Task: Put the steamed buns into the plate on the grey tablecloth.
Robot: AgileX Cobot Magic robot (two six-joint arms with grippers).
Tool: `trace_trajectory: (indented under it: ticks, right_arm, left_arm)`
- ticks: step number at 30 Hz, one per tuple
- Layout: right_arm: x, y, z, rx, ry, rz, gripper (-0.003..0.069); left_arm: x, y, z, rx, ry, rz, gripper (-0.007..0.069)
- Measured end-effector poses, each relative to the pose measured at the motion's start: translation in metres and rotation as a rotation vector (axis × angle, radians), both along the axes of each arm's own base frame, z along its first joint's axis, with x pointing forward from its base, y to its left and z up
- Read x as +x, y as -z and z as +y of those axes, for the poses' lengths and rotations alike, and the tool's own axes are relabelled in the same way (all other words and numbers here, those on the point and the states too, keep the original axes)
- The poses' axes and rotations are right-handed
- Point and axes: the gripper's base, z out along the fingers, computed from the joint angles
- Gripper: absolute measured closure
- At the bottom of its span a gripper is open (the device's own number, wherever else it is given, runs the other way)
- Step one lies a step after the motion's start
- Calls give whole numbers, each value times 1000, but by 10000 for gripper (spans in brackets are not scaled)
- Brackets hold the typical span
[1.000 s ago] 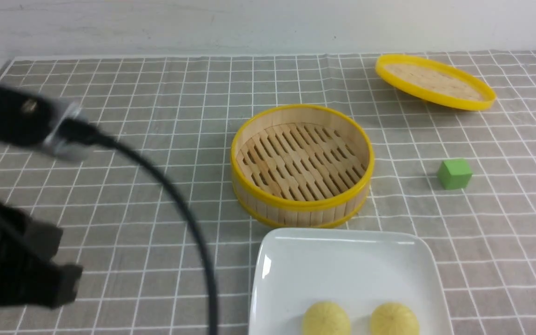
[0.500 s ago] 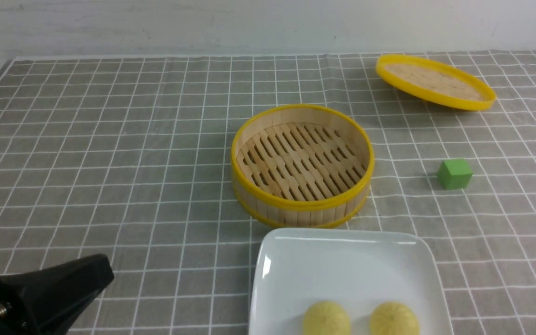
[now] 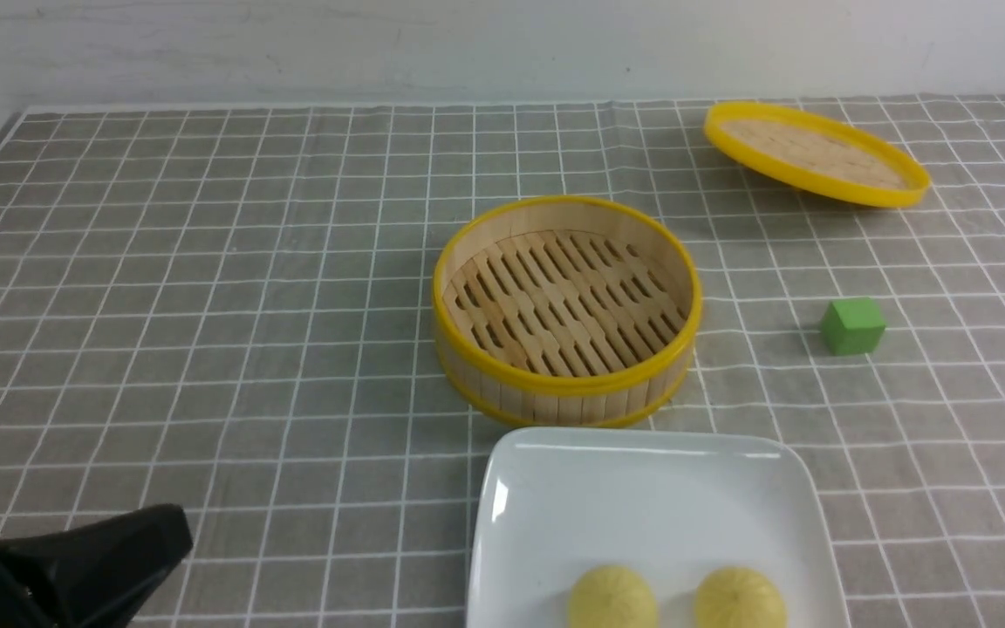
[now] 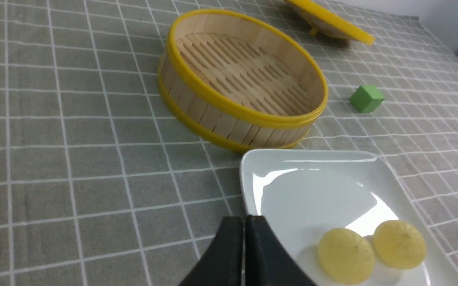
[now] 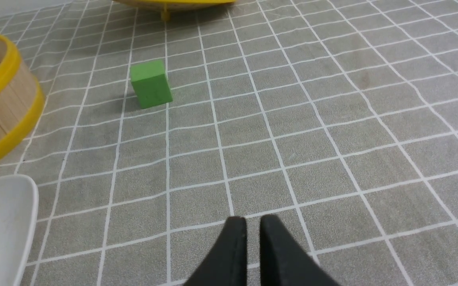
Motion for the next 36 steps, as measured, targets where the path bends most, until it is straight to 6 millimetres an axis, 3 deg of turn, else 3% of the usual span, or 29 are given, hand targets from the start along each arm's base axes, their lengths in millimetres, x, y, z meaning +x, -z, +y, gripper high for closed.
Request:
trace_trajectory:
  ticks: [11,17,21,36]
  right_arm:
    - [0,0,0,0,0,0,574]
    - [0,0,0,0,0,0,568]
    - [0,0,0,0,0,0,563]
    - [0,0,0,0,0,1,545]
  left_arm:
    - [-10,57,36,98,-289,-9,573]
    - [-18,80,44,249,-358,-145,570]
    - [-18,94,49,306,-439,-137,570]
    - [-19,93,55,331,-527,-154,552]
